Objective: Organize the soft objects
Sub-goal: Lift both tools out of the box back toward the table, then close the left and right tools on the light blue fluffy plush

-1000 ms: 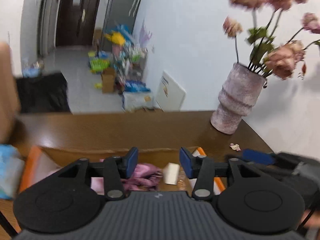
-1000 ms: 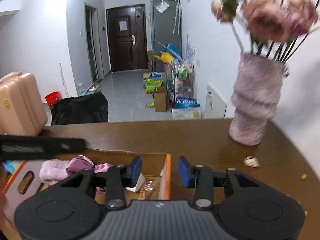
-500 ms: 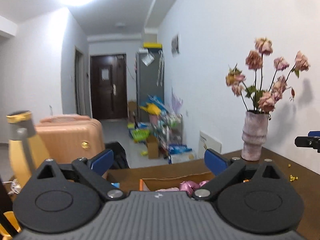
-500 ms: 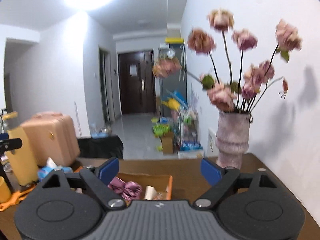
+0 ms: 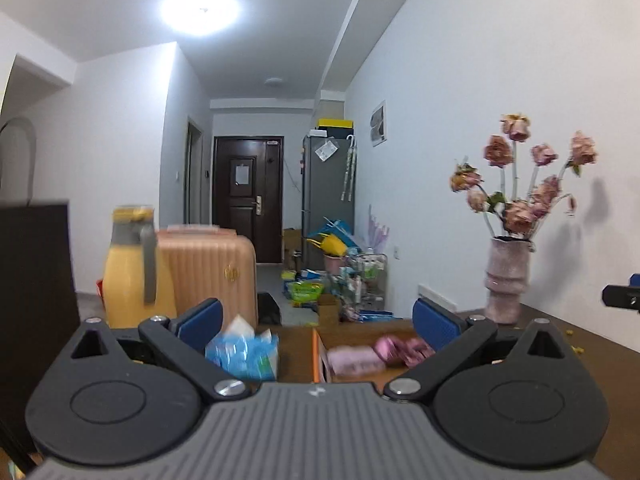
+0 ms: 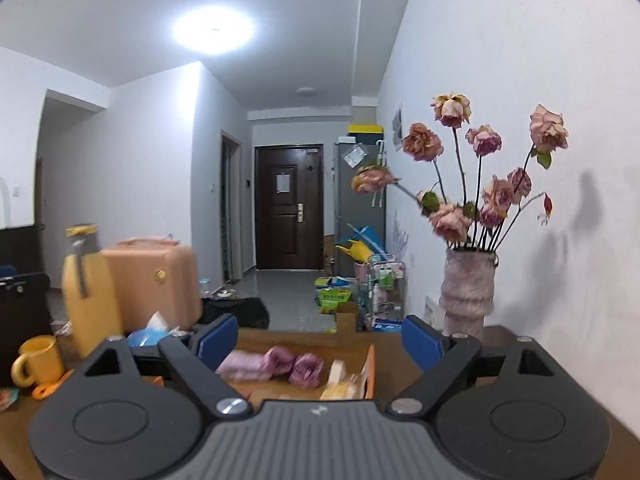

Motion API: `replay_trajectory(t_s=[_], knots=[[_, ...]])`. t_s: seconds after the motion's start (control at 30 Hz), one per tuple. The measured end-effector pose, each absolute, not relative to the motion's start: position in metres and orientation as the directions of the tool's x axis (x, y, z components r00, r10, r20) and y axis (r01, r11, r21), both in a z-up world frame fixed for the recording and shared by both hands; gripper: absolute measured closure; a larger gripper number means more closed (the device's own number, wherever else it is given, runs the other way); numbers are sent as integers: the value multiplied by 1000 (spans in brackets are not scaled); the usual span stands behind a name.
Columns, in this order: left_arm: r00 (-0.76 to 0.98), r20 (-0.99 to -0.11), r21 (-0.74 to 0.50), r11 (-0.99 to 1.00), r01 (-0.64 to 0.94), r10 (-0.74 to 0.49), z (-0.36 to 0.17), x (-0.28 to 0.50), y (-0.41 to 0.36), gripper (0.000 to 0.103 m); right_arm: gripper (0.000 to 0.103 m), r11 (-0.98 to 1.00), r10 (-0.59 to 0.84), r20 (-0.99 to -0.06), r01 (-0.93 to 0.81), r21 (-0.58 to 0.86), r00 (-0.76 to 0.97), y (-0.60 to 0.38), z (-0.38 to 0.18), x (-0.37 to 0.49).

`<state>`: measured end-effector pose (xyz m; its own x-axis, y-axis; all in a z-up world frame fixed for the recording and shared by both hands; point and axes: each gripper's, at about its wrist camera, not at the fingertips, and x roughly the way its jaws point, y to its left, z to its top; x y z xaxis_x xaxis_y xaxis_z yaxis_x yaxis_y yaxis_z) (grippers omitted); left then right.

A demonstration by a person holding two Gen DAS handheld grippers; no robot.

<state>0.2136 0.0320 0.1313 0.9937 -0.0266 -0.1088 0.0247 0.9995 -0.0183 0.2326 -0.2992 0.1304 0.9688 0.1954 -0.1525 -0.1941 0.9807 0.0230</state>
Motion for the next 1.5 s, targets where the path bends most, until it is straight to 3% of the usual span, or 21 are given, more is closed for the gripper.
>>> replay_trajectory(t_s=[0.2, 0.37, 0.73, 0.97, 1.07, 1.2, 1.27, 1.43, 1.5], knots=[[995, -92, -6, 999, 42, -42, 82, 130, 35, 0, 12, 972, 234, -154, -229, 47, 960, -280, 81, 147], [981, -177, -2, 997, 79, -78, 61, 107, 33, 0, 9, 963, 267, -209, -255, 84, 941, -274, 55, 115], [965, -243, -23, 995, 95, -98, 47, 146, 31, 0, 11, 963, 267, -284, -242, 121, 921, -271, 39, 147], [927, -353, -88, 991, 100, -125, 24, 214, 31, 0, 25, 952, 304, -371, -273, 136, 877, -254, 20, 201], [906, -391, -106, 986, 132, -164, 17, 252, 32, 6, 36, 937, 347, -419, -294, 186, 839, -244, 12, 235], [857, -445, -137, 965, 223, -261, 5, 306, 31, 25, 48, 905, 420, -477, -313, 289, 772, -227, -4, 283], [827, -474, -156, 953, 259, -302, -3, 333, 32, 26, 52, 888, 450, -500, -313, 337, 740, -217, -12, 306], [724, -558, -293, 912, 286, -406, -23, 387, 46, 34, 54, 864, 498, -542, -334, 377, 677, -191, -28, 349], [682, -593, -339, 901, 271, -428, -31, 398, 50, 46, 54, 854, 514, -552, -330, 402, 657, -184, -32, 359]])
